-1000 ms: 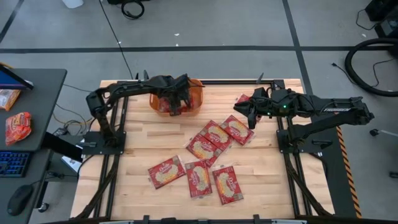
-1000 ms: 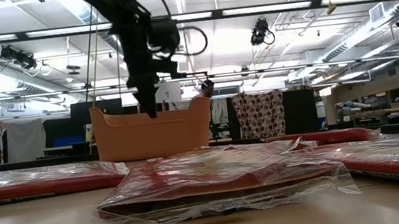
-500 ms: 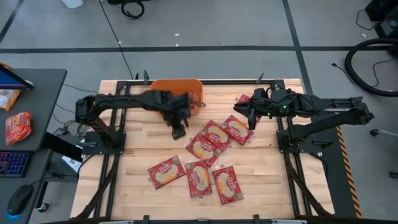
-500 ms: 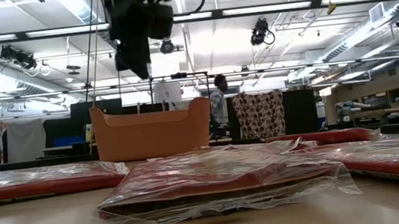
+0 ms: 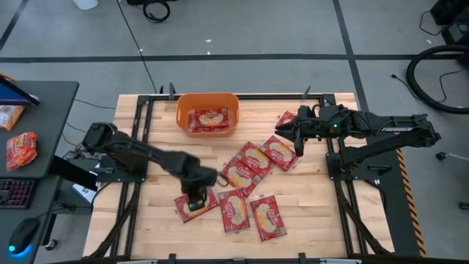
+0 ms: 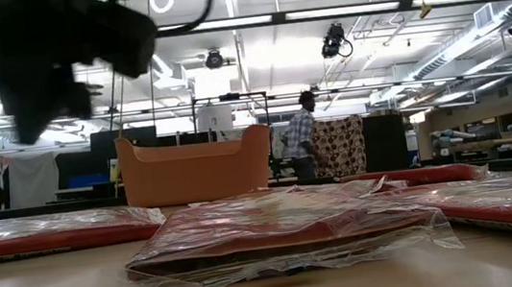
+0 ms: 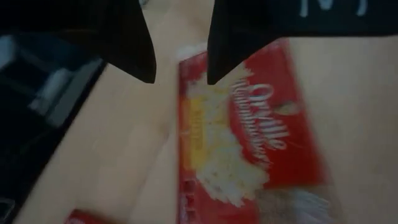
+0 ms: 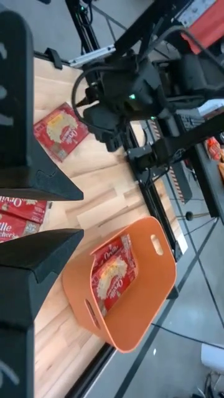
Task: Sort popcorn bags into baskets
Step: Put the red popcorn bag into the orange bin
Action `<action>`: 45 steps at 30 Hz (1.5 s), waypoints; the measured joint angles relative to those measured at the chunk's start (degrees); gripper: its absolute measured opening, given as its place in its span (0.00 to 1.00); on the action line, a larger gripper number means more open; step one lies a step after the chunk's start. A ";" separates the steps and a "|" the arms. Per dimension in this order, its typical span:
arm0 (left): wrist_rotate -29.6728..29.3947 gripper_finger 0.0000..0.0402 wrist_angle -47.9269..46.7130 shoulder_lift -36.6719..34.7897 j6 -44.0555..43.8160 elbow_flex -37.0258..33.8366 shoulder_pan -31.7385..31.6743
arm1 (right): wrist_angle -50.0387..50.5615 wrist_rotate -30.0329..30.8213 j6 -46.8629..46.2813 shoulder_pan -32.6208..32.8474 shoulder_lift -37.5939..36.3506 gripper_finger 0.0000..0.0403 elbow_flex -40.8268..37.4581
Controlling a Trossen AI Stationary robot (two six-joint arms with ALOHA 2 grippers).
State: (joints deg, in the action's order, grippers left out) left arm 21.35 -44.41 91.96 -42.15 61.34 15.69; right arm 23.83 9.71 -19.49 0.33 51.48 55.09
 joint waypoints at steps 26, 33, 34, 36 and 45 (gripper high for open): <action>-14.47 0.31 16.65 -3.86 -13.73 -7.79 8.32 | 0.22 -2.05 -1.99 0.06 0.00 0.22 0.00; -28.06 0.40 18.04 -3.17 -18.36 -7.63 18.77 | 0.22 -1.87 -1.46 0.06 0.00 0.22 0.00; -28.98 0.43 18.35 -2.74 -19.40 -7.60 19.65 | 0.22 -1.85 -1.35 0.06 0.00 0.22 0.00; -30.47 0.47 18.16 -1.87 -20.42 -7.67 21.58 | 0.22 -1.83 -1.04 0.06 0.00 0.22 0.00; -32.79 0.44 15.83 3.28 -19.66 -3.47 24.23 | 0.22 -1.83 -0.33 -0.03 0.00 0.22 0.00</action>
State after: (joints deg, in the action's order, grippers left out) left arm -11.44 -28.58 95.23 -61.82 57.87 39.93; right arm 24.05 7.88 -19.81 0.30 51.48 55.09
